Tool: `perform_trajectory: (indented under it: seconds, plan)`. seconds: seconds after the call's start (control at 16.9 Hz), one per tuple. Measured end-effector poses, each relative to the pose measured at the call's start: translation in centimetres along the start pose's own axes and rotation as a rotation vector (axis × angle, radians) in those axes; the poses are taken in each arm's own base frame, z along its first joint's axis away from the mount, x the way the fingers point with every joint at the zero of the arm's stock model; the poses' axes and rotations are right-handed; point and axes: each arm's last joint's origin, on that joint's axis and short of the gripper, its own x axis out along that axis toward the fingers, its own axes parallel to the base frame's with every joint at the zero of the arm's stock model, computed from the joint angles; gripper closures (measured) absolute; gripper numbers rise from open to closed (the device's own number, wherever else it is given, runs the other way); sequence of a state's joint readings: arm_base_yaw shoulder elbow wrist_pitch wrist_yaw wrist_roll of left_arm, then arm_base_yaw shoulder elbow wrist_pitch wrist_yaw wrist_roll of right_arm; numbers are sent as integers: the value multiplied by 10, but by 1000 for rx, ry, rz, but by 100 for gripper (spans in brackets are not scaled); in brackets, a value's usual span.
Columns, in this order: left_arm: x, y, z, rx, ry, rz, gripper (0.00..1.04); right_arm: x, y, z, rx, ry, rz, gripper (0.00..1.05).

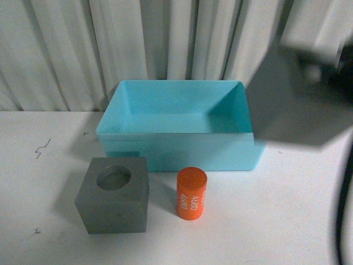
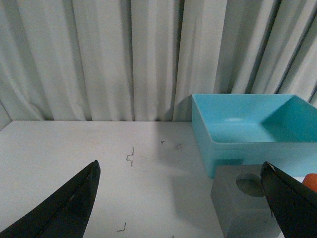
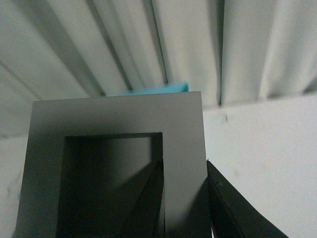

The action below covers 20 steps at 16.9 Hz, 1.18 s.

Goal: Place gray and orange parts in blue box

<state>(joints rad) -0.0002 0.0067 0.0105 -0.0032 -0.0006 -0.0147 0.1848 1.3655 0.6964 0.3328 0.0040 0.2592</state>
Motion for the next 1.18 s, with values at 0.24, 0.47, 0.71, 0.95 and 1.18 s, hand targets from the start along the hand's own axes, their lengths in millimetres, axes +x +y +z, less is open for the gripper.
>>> perform_trajectory:
  seconds: [0.24,0.47,0.71,0.95,1.18]
  plan:
    - [0,0,0,0,0,0,7,70,11,52,-20,-40,-7,86]
    - [0,0,0,0,0,0,7,154,29,42,-25,60,-19,86]
    - [0,0,0,0,0,0,7,217,32,17,-5,156,-98,86]
    - [0,0,0,0,0,0,7,247,30,-4,-16,218,-208,86]
    - [0,0,0,0,0,0,7,247,31,-2,-18,219,-239,72]
